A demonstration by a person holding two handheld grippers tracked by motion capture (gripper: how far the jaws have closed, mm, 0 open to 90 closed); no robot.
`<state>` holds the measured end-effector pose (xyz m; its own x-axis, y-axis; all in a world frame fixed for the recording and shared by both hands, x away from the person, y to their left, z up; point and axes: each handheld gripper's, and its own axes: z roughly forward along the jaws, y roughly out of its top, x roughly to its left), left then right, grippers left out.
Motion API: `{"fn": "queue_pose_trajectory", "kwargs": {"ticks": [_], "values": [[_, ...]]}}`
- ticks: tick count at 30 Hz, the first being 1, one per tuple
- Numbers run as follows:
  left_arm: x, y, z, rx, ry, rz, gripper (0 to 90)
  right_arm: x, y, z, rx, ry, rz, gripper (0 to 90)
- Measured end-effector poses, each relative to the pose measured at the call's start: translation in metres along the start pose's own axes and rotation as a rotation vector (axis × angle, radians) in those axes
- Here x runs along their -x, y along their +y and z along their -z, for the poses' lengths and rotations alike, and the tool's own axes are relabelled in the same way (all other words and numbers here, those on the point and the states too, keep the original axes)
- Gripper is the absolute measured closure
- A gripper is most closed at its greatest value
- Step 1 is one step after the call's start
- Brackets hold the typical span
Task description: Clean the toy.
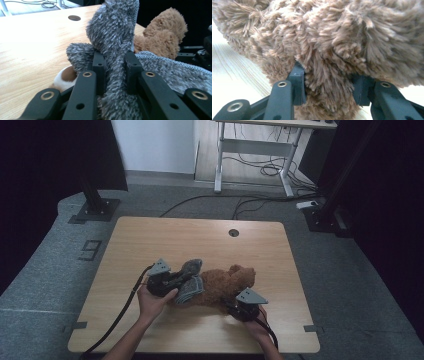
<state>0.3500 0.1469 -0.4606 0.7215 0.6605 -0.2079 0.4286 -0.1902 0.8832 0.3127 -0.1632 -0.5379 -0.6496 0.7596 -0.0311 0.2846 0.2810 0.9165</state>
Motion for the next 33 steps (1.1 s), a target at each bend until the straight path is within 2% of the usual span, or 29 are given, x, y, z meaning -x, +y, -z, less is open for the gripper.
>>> {"fn": "queue_pose_trajectory", "kwargs": {"ticks": [4, 9, 12, 14, 18, 21, 23, 24, 26, 30, 33], "values": [[-0.008, -0.002, 0.012, 0.02, 0.014, 0.017, 74.7, 0.0, 0.0, 0.0, 0.0, -0.002, -0.005, 54.3], [-0.026, -0.007, 0.027, 0.019, 0.079, 0.035, 74.6, 0.002, 0.0, 0.0, 0.005, 0.0, -0.018, 54.5], [-0.043, -0.02, 0.031, 0.0, 0.102, 0.08, 74.5, 0.002, -0.001, 0.0, 0.006, 0.003, -0.024, 54.3], [-0.049, -0.027, 0.032, -0.006, 0.112, 0.103, 74.6, 0.002, 0.0, 0.0, 0.009, 0.002, -0.023, 54.3], [-0.062, -0.041, 0.034, -0.049, 0.141, 0.135, 74.7, 0.002, -0.001, 0.0, 0.01, 0.004, -0.025, 54.2], [-0.077, -0.048, 0.033, -0.124, 0.168, 0.15, 74.6, 0.003, 0.0, 0.0, 0.01, 0.004, -0.027, 54.2], [-0.086, -0.051, 0.032, -0.156, 0.173, 0.174, 74.5, 0.003, 0.0, 0.0, 0.012, 0.004, -0.031, 54.2], [-0.087, -0.051, 0.032, -0.155, 0.173, 0.18, 74.5, 0.004, 0.0, 0.0, 0.011, 0.004, -0.034, 54.2], [-0.084, -0.044, 0.033, -0.131, 0.158, 0.173, 74.5, 0.005, 0.0, 0.0, 0.015, 0.003, -0.038, 54.2], [-0.067, -0.009, 0.028, -0.076, 0.096, 0.129, 74.2, 0.007, 0.0, 0.0, 0.016, -0.007, -0.038, 54.5], [-0.053, 0.018, 0.015, -0.054, 0.05, 0.103, 74.2, 0.008, 0.0, 0.001, 0.019, -0.009, -0.039, 54.7]]}}
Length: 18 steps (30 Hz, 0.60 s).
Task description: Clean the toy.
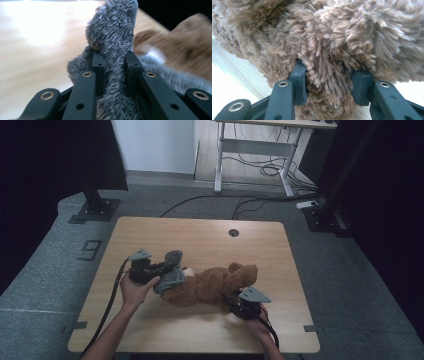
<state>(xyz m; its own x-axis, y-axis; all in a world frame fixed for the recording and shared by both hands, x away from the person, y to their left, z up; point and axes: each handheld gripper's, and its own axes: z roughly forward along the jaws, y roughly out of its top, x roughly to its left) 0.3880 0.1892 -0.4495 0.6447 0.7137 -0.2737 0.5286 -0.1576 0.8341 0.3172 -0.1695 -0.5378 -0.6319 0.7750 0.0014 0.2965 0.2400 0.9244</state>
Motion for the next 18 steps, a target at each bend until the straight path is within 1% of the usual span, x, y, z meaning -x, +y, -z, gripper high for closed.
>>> {"fn": "queue_pose_trajectory", "kwargs": {"ticks": [1, 3, 4, 5, 6, 7, 9, 11, 14, 15, 16, 18], "values": [[0.006, 0.008, -0.005, -0.003, -0.008, -0.018, 74.1, 0.0, 0.0, 0.0, 0.001, -0.002, 0.003, 54.7], [0.018, 0.02, -0.019, -0.017, -0.004, -0.056, 74.0, -0.001, 0.001, -0.001, 0.005, -0.009, 0.008, 54.9], [0.023, 0.024, -0.028, -0.031, -0.002, -0.068, 74.0, -0.001, 0.001, -0.001, 0.005, -0.016, 0.011, 55.1], [0.025, 0.026, -0.034, -0.04, -0.002, -0.07, 73.9, -0.001, 0.002, -0.003, 0.009, -0.027, 0.016, 55.5], [0.028, 0.027, -0.044, -0.059, -0.003, -0.069, 73.8, -0.001, 0.003, -0.003, 0.009, -0.034, 0.018, 55.7], [0.029, 0.026, -0.048, -0.067, -0.006, -0.065, 73.8, -0.001, 0.003, -0.005, 0.011, -0.045, 0.024, 55.9], [0.031, 0.02, -0.057, -0.093, 0.0, -0.072, 73.7, 0.0, 0.004, -0.005, 0.015, -0.043, 0.022, 55.6], [0.03, 0.013, -0.058, -0.103, -0.005, -0.074, 73.7, 0.001, 0.003, -0.004, 0.016, -0.031, 0.019, 54.0], [0.031, 0.003, -0.051, -0.073, -0.022, -0.062, 73.9, 0.004, 0.004, 0.002, 0.024, 0.003, 0.001, 50.2], [0.033, -0.001, -0.049, -0.068, -0.025, -0.068, 74.0, 0.005, 0.005, 0.005, 0.032, 0.02, -0.014, 47.9], [0.035, -0.005, -0.047, -0.064, -0.025, -0.083, 74.0, 0.006, 0.006, 0.01, 0.038, 0.028, -0.022, 46.8], [0.042, -0.011, -0.041, -0.049, -0.029, -0.106, 74.1, 0.008, 0.011, 0.021, 0.065, 0.031, -0.04, 43.7]]}}
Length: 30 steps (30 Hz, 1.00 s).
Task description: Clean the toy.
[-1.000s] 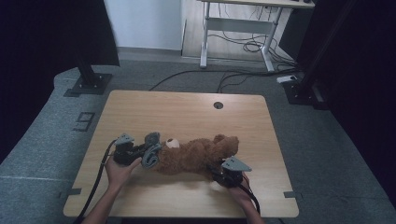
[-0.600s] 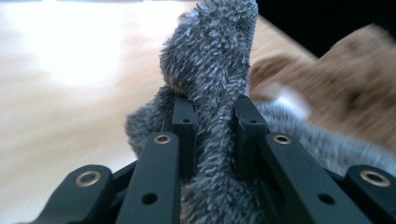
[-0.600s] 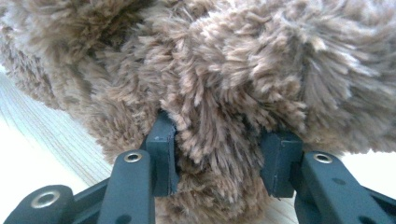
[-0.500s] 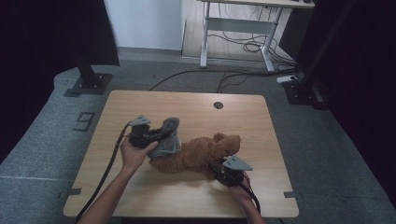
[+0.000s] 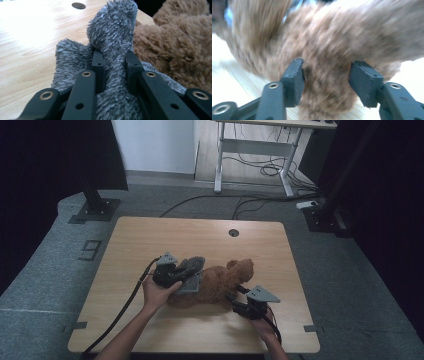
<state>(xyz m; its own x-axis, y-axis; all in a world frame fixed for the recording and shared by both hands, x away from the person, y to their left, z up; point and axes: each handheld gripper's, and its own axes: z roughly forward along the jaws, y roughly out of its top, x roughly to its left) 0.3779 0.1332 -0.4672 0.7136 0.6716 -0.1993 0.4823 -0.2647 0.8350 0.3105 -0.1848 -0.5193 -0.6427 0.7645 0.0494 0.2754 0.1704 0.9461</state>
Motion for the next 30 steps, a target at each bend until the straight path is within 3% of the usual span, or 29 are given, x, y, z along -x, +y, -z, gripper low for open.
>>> {"fn": "queue_pose_trajectory", "kwargs": {"ticks": [4, 9, 14, 17, 20, 25, 27, 30], "values": [[0.013, -0.008, 0.008, 0.019, -0.011, -0.033, 74.1, 0.001, 0.02, 0.027, 0.055, 0.012, -0.011, 37.3], [0.02, -0.016, 0.013, 0.042, -0.044, -0.029, 74.2, -0.003, 0.058, 0.05, 0.128, 0.01, 0.024, 29.5], [0.029, -0.021, 0.017, 0.047, -0.073, -0.038, 74.3, 0.003, 0.101, 0.047, 0.121, 0.006, 0.045, 26.3], [0.03, -0.024, 0.02, 0.056, -0.072, -0.045, 74.3, 0.007, 0.113, 0.032, 0.046, 0.049, 0.013, 25.4], [0.027, -0.027, 0.024, 0.068, -0.099, -0.021, 74.2, 0.007, 0.101, 0.016, -0.05, 0.087, -0.009, 24.7], [0.023, -0.032, 0.034, 0.08, -0.144, 0.006, 74.1, -0.001, 0.054, 0.001, -0.192, 0.164, -0.052, 22.8], [0.023, -0.036, 0.042, 0.082, -0.157, 0.011, 74.2, -0.009, 0.037, -0.003, -0.253, 0.186, -0.048, 21.0], [0.024, -0.042, 0.054, 0.086, -0.151, 0.009, 74.2, -0.019, 0.015, -0.01, -0.315, 0.182, -0.056, 20.4]]}}
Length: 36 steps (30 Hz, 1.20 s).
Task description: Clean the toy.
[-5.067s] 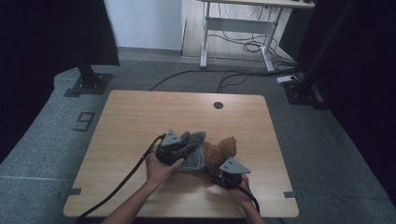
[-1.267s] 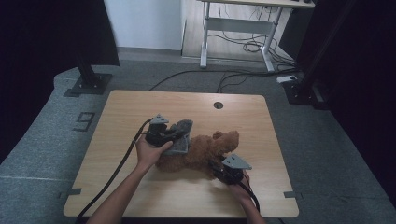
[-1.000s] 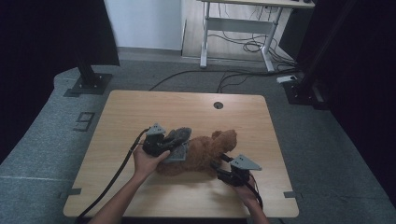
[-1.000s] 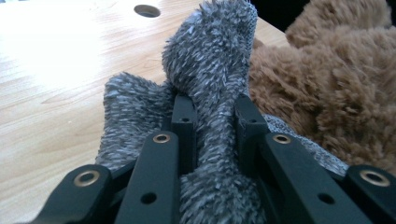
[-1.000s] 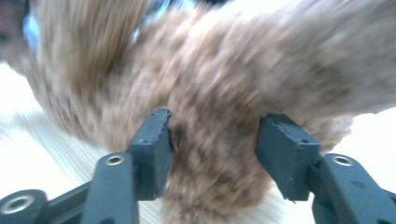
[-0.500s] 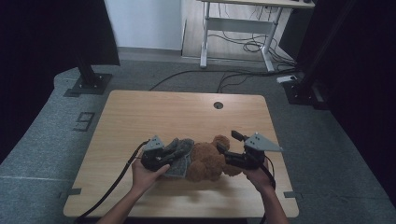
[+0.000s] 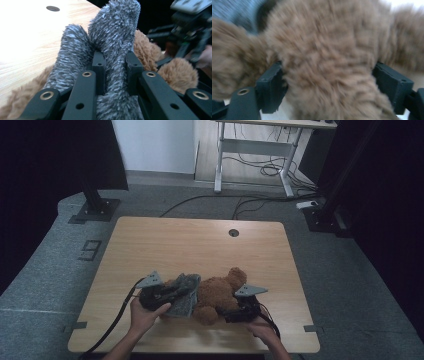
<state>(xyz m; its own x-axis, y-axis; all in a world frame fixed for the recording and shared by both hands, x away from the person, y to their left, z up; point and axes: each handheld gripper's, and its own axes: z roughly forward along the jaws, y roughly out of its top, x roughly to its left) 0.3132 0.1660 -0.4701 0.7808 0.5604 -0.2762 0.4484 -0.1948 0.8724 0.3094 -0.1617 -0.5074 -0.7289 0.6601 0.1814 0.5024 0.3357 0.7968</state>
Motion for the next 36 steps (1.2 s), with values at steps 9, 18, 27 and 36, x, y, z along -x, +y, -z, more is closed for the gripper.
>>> {"fn": "queue_pose_trajectory", "kwargs": {"ticks": [9, 18, 27, 36], "values": [[-0.019, -0.026, 0.036, -0.016, 0.092, 0.058, 72.9, -0.007, -0.013, -0.019, -0.044, -0.059, 0.02, 31.2], [-0.046, -0.01, 0.004, 0.015, 0.107, 0.109, 73.4, 0.01, -0.005, -0.033, 0.035, -0.151, 0.035, 42.1], [-0.008, 0.033, -0.024, 0.037, 0.033, 0.017, 73.5, 0.018, -0.009, -0.032, 0.089, -0.161, 0.069, 46.3], [0.033, 0.045, -0.107, -0.122, 0.065, -0.131, 73.4, 0.018, -0.009, -0.031, 0.1, -0.178, 0.052, 46.8]]}}
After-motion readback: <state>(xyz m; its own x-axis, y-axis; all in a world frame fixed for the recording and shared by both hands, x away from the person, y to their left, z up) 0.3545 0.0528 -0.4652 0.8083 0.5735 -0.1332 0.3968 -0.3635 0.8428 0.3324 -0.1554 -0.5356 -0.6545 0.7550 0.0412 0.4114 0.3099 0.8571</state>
